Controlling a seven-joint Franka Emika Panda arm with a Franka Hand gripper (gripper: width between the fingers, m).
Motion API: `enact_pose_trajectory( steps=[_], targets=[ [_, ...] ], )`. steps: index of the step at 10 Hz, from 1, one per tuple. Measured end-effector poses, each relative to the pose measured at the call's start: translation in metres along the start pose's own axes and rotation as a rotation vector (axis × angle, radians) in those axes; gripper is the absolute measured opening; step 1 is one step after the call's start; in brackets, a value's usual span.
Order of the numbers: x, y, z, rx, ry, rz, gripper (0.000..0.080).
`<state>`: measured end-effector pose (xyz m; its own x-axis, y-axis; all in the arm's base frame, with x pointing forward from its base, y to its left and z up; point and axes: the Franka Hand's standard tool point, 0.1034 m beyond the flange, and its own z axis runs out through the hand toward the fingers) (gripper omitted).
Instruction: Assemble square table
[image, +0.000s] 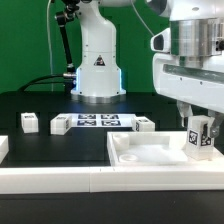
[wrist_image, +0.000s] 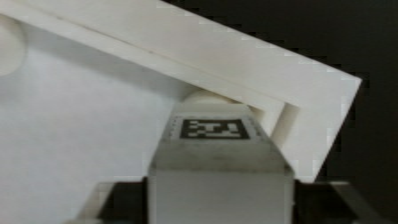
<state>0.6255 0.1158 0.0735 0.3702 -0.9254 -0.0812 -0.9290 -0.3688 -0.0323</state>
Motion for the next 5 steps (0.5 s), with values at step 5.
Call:
enact_pose_trajectory(
  steps=[5],
  targets=[
    [-0.0084,0.0006,0.0057,-0.007,-0.002,-0.369,0.0640]
  ],
)
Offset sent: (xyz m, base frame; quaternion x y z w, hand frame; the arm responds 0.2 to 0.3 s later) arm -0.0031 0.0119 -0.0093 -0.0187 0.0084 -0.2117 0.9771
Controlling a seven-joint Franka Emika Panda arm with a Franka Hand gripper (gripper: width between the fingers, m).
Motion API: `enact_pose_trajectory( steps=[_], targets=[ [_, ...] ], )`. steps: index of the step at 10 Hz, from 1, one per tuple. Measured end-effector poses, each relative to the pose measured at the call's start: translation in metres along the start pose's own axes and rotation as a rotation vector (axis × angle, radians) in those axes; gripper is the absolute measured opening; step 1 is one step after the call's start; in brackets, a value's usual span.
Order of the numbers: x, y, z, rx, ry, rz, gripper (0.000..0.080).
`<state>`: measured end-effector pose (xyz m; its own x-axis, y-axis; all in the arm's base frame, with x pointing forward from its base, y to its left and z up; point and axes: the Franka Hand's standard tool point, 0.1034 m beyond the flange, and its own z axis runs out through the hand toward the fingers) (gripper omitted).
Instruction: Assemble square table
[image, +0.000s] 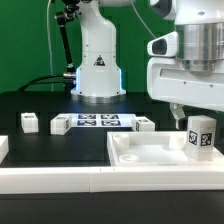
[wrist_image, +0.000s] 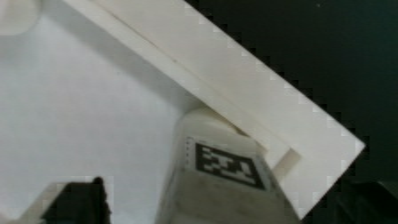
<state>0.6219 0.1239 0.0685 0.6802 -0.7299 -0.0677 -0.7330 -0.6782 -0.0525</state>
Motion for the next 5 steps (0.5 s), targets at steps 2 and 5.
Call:
enact_pose_trajectory(
  steps=[2,5],
  targets=[
    [0.0002,0.0002,0.0001,0.000,0.000,-0.134,0.0648],
    [-0.0054,-0.0051,-0.0048,-0.013,0.020,-0.449,0.0649]
  ],
)
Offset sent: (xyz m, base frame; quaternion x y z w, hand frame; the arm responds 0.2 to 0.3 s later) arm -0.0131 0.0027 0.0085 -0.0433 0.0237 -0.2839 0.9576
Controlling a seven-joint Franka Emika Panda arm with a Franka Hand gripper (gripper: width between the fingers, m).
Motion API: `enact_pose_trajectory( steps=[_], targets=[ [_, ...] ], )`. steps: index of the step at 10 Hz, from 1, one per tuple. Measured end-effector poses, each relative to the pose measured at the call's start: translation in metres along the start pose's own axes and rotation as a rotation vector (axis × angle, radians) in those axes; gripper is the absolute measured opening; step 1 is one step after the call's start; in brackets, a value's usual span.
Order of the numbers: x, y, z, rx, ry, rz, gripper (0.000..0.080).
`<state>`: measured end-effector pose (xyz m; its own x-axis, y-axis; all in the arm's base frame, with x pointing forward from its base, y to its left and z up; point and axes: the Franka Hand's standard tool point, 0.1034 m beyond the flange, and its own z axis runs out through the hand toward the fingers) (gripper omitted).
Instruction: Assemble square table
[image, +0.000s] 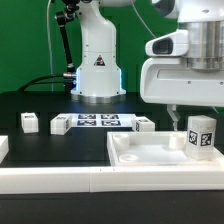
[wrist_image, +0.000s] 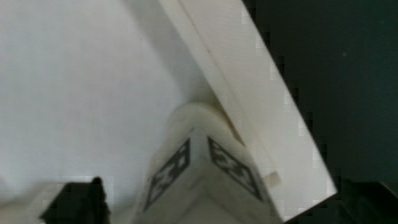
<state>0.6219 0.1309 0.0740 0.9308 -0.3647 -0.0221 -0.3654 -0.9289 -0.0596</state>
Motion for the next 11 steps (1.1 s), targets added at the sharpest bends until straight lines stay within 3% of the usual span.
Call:
enact_pose_trajectory(
  steps=[8,10,11],
  targets=[
    [0.0049,0.0042,-0.0035,0.000,0.008,-0.600,0.0649],
    [0.0055,0.0044,-0.0037,0.000,0.008,-0.618,0.0649],
    [0.0054,0.0044,-0.0035,0.000,0.008,-0.618,0.0525]
  ],
)
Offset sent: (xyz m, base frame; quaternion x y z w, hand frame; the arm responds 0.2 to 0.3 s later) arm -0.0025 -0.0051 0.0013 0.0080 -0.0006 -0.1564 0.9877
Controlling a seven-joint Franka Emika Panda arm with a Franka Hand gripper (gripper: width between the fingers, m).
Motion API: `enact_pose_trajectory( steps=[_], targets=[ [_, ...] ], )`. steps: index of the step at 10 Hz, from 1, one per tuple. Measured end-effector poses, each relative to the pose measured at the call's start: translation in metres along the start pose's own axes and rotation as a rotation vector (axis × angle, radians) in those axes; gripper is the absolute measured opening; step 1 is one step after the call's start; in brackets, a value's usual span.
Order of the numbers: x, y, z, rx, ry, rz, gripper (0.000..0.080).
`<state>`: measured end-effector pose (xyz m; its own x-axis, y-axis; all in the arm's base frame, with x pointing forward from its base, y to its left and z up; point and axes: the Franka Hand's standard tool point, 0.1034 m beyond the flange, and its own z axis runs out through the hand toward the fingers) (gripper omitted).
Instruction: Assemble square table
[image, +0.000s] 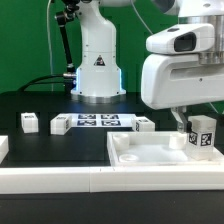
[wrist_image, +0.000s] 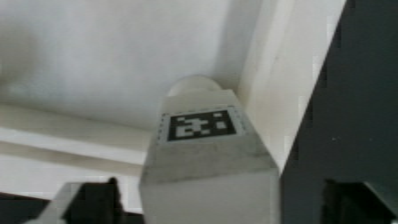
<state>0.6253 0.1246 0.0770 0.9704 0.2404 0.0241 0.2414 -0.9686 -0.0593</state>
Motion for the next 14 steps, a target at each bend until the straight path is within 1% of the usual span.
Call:
enact_pose_trajectory(
  steps=[1,2,7,10,12,14],
  targets=[
    [-0.0001,0.0000,0.0001,0.000,0.000,0.000,0.0388],
    [0.0001,0.0023,-0.0002,-0.003,0.001,0.002,0.0294],
    [-0.0005,0.0044,0.0009,-0.002,0.000,0.058,0.0293],
    [-0.0012,0.0057,0.0016,-0.001,0.002,0.330,0.0293],
    [-0.0019,0.0067,0.0020,0.000,0.004,0.573,0.0293],
    [-0.0016,0.0071,0.0021,-0.001,0.008,0.732,0.0293]
  ],
)
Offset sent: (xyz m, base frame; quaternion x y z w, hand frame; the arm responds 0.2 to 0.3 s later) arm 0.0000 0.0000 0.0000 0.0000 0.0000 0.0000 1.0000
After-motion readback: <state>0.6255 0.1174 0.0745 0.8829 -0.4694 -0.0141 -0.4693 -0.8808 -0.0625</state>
